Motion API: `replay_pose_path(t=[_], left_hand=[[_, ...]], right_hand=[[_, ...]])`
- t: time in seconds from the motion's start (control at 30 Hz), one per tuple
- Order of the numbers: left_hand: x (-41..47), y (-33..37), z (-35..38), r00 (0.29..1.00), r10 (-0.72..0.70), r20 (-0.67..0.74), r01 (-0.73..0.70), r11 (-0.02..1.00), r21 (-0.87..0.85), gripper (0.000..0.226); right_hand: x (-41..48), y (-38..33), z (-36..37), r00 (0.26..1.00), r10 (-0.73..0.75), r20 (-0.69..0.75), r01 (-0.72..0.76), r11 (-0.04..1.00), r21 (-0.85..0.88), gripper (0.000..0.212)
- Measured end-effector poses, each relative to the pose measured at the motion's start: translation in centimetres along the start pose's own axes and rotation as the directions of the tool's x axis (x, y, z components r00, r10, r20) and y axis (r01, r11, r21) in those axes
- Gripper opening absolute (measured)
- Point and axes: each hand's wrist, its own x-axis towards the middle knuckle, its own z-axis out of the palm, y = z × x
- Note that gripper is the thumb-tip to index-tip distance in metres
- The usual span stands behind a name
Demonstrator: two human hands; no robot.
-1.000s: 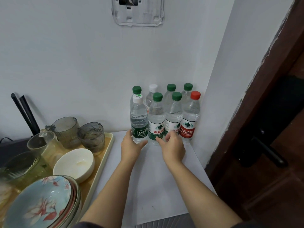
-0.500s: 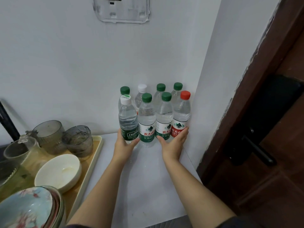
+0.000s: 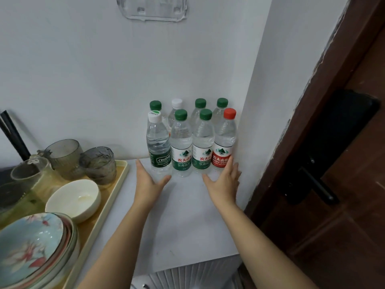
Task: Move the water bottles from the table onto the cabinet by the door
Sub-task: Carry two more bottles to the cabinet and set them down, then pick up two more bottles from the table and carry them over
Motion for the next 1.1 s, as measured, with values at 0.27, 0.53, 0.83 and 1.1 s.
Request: replay_pose_path(t=[0.27,0.53,0.83,1.1], left_hand=[[-12.5,0.2,0.5,0.999,0.040,-0.028,-0.020,0.859,0.512,0.089],[-23.5,-0.5,1.9,0.997,0.073,-0.037,-0.031,0.756,0.653,0.089],[-33.9,-4.7,3.2,0.994,-0.022,-0.105,0.097,0.610,0.786,0.082],[-40.4,-9.3,5.3,0.908,-0.413,-0.067,0.301,0.533,0.791,0.084]], right_hand=[[-6.0,2.7,-5.7,0.889,-0.236,0.392,0.384,0.851,-0.359,0.081],[-12.4,6.6,-8.7,0.733,-0.367,0.573,0.621,0.706,-0.342,0.079],[-18.8,13.1,-8.4,0.461,-0.528,0.713,0.847,0.501,-0.177,0.078],[-21.9,17.7,-6.1,0.300,-0.306,0.903,0.900,0.406,-0.162,0.077]])
